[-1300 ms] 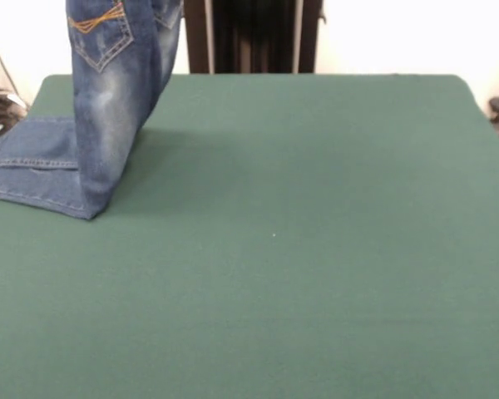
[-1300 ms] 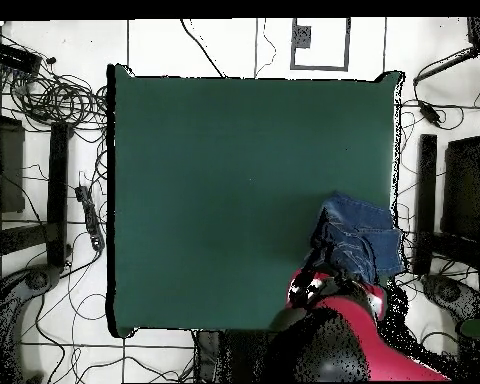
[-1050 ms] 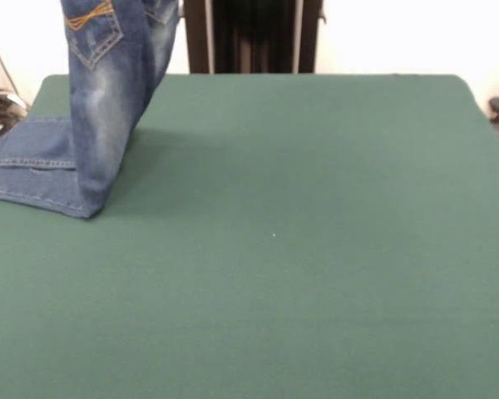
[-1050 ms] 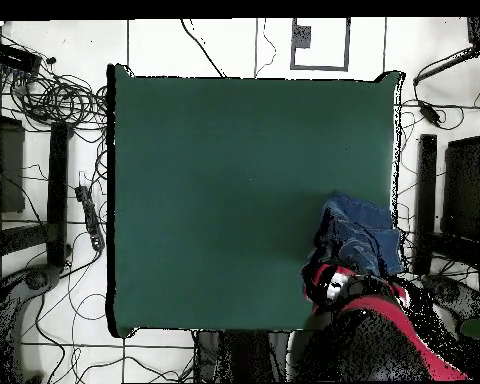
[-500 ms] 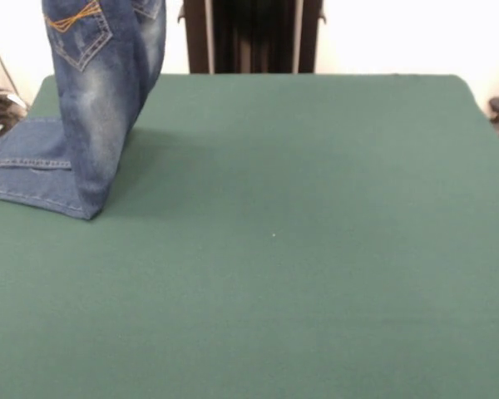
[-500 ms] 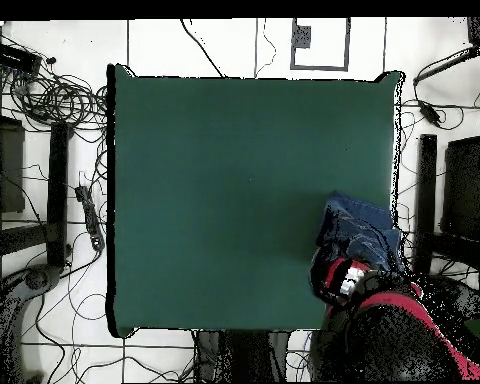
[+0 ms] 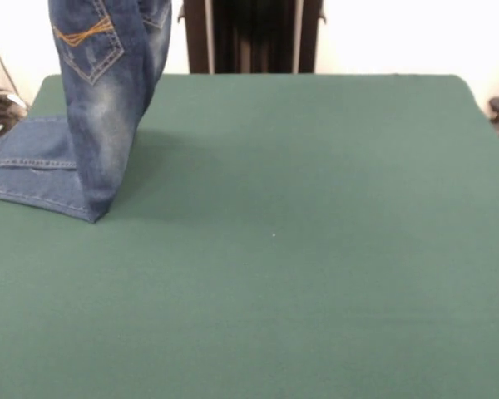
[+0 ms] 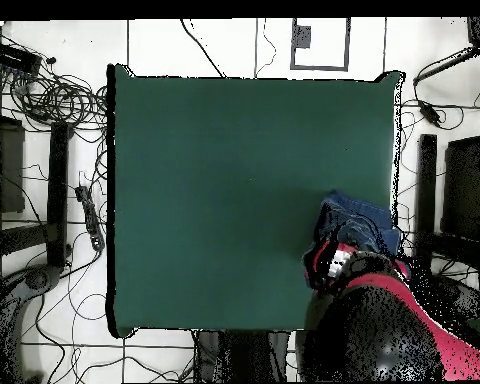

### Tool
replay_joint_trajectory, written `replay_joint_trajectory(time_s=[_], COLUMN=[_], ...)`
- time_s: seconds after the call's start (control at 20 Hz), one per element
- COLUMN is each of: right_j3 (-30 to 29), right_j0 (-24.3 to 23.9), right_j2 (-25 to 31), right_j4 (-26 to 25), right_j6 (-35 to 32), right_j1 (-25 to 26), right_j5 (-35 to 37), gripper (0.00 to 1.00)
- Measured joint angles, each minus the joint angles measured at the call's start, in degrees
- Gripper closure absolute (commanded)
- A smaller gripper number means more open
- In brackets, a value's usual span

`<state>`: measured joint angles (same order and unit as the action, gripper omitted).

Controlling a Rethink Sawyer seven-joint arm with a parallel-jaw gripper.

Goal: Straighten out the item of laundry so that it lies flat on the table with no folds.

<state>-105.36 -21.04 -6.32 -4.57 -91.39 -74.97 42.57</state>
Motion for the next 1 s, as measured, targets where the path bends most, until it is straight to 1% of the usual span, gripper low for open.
replay_joint_trajectory(time_s=[0.15,0.5,0.75,1.0], right_j3=[-1.14,-1.47,-1.95,-2.62], right_j0=[-1.08,-0.81,0.88,2.47], right_j2=[2.28,4.47,6.22,6.64], right_j4=[-0.09,-0.31,-0.50,-0.61], right_j6=[0.00,0.00,0.00,0.00], right_j1=[0.01,0.75,2.47,3.87], right_j5=[-2.06,-2.25,-2.25,-2.70], gripper=[1.00,1.00,1.00,1.00])
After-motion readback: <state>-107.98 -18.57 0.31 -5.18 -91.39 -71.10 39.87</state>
